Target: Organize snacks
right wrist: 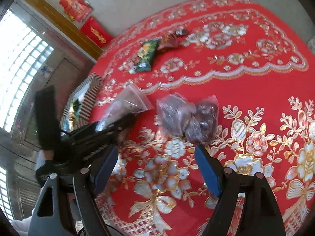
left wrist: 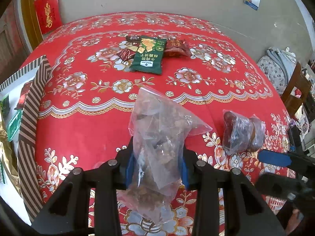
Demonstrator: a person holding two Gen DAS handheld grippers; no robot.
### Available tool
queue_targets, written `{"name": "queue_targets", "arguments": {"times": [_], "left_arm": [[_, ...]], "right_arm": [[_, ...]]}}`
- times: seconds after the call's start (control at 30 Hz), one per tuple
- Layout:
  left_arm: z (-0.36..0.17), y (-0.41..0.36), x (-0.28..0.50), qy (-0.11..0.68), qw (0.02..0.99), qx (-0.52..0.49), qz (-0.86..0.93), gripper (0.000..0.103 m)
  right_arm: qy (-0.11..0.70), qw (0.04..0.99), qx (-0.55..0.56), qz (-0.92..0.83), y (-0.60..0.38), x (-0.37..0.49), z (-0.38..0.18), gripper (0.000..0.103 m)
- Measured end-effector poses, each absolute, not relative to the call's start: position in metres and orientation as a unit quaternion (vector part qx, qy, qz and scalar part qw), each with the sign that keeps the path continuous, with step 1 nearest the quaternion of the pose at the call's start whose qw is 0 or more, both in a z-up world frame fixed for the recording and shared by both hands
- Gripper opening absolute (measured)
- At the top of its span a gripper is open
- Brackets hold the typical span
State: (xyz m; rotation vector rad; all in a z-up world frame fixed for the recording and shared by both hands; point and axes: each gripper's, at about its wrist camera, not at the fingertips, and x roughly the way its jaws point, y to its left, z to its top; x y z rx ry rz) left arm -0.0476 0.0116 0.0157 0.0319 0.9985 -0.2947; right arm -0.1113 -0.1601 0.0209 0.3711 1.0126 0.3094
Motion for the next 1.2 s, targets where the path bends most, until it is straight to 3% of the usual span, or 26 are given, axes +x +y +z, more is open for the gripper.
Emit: {"name": "queue_targets", "arguments": {"times": [0.23, 0.43, 0.67, 0.77, 0.8, 0.83, 0.97, 1.2], "left_arm": [[0.016, 0.013, -0.047, 0.479, 0.867, 0.007, -0.139, 0.04], [0.016, 0.011, -0.048, 0.477, 0.868, 0.013, -0.135, 0.04], [0.015, 0.004, -0.05, 0.47, 0.873, 0.023, -0.125, 0.043], [0.014, 0.005, -0.051, 0.469, 0.874, 0.022, -0.127, 0.043], [0.014, 0.006, -0.05, 0.469, 0.874, 0.019, -0.128, 0.043], [0.014, 0.007, -0.05, 0.469, 0.874, 0.015, -0.129, 0.043], [0.017, 0.008, -0.054, 0.458, 0.879, 0.016, -0.131, 0.034], [0.029, 0.013, -0.059, 0.446, 0.885, 0.012, -0.132, 0.031]], "right_arm": [[0.461, 0.868, 0.152, 0.103, -0.175, -0.106, 0.03, 0.08], [0.462, 0.886, 0.007, 0.042, -0.152, -0.106, 0.039, 0.085], [0.477, 0.878, 0.04, 0.026, -0.146, -0.076, 0.015, 0.085], [0.463, 0.885, 0.039, 0.029, -0.146, -0.079, 0.013, 0.082], [0.458, 0.888, 0.035, 0.031, -0.145, -0.08, 0.013, 0.073], [0.456, 0.889, 0.034, 0.029, -0.145, -0.082, 0.015, 0.071], [0.447, 0.894, 0.021, 0.031, -0.142, -0.091, 0.02, 0.07], [0.436, 0.898, 0.01, 0.052, -0.124, -0.098, 0.033, 0.07]]}}
